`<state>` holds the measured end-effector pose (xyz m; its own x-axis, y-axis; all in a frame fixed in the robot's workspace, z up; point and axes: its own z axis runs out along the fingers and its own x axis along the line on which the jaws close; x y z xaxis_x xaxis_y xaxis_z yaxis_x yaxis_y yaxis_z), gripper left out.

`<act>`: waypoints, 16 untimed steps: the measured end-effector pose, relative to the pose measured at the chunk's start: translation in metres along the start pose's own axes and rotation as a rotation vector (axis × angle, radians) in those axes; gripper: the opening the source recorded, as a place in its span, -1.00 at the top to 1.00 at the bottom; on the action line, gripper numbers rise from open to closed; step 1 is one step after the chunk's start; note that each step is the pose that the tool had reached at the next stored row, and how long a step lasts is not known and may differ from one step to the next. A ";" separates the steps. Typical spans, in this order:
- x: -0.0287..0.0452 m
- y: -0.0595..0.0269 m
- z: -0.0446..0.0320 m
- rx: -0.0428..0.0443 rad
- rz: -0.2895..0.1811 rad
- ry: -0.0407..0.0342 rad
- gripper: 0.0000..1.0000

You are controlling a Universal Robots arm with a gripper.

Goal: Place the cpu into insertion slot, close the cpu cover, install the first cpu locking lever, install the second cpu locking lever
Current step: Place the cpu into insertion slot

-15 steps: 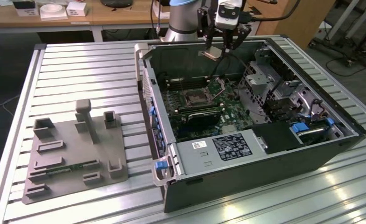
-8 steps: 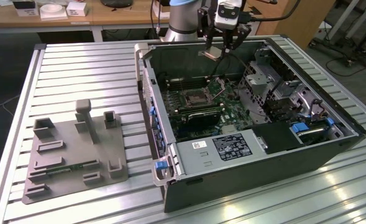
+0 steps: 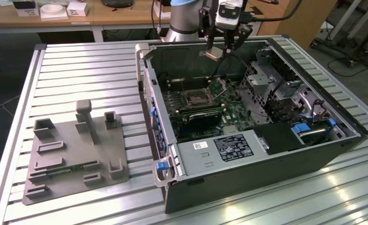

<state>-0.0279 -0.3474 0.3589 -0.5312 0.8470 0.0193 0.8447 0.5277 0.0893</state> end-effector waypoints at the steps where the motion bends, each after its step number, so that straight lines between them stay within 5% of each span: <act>1: 0.0000 0.0000 0.0000 0.0000 0.001 -0.0001 -0.08; 16: 0.0000 0.0000 0.0001 -0.0006 0.030 -0.0027 -0.08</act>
<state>-0.0279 -0.3474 0.3588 -0.5050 0.8629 0.0193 0.8605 0.5016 0.0893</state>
